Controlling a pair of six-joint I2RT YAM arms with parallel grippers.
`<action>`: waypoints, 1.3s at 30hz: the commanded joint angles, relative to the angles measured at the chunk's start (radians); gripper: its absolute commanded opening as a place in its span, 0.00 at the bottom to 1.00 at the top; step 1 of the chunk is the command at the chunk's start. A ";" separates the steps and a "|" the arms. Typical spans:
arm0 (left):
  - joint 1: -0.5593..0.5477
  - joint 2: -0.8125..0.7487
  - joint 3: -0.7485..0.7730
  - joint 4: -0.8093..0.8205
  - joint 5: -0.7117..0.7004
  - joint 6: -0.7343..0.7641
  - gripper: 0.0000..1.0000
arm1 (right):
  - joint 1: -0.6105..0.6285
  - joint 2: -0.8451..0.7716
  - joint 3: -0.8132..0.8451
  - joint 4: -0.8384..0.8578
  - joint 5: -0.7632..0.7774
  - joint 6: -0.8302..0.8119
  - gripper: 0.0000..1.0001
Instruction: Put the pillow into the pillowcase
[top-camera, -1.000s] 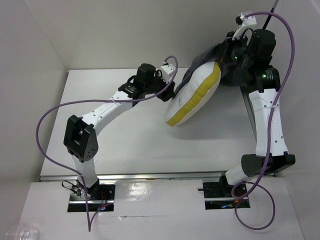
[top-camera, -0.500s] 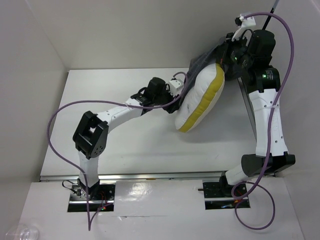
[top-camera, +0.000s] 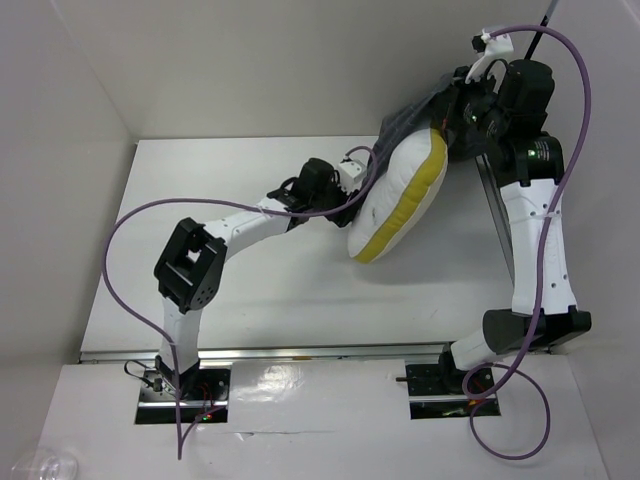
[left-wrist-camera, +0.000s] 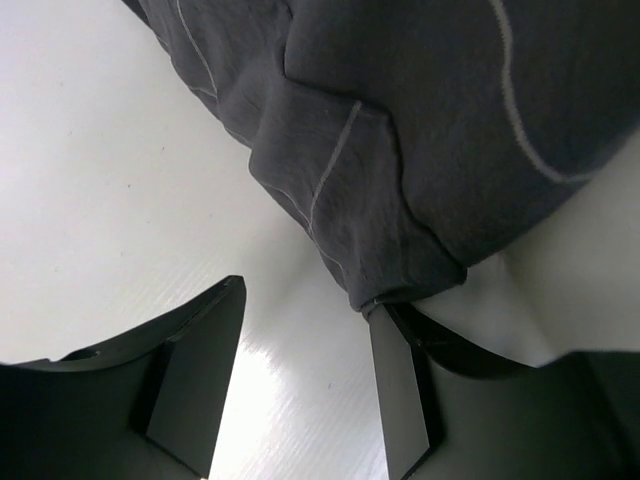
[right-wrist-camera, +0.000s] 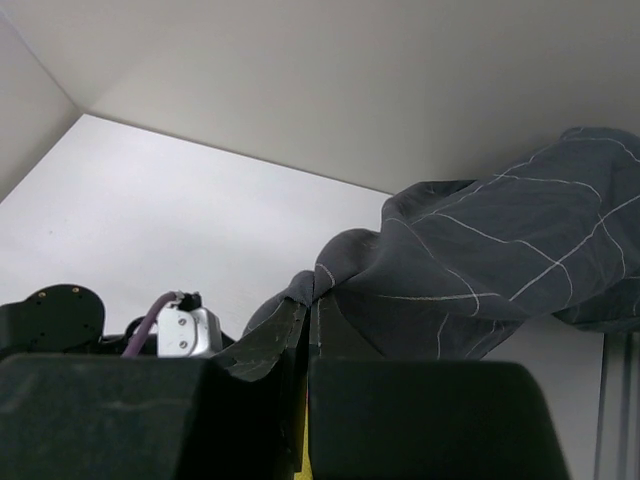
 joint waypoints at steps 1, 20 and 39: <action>-0.004 -0.116 -0.014 -0.009 0.031 -0.008 0.66 | -0.020 -0.086 0.024 0.117 -0.049 0.026 0.00; -0.004 -0.199 -0.005 -0.020 0.103 -0.006 0.67 | -0.020 -0.086 -0.004 0.136 -0.137 0.087 0.00; -0.004 -0.025 0.082 0.100 0.023 -0.006 0.00 | -0.020 -0.096 -0.007 0.108 -0.162 0.096 0.00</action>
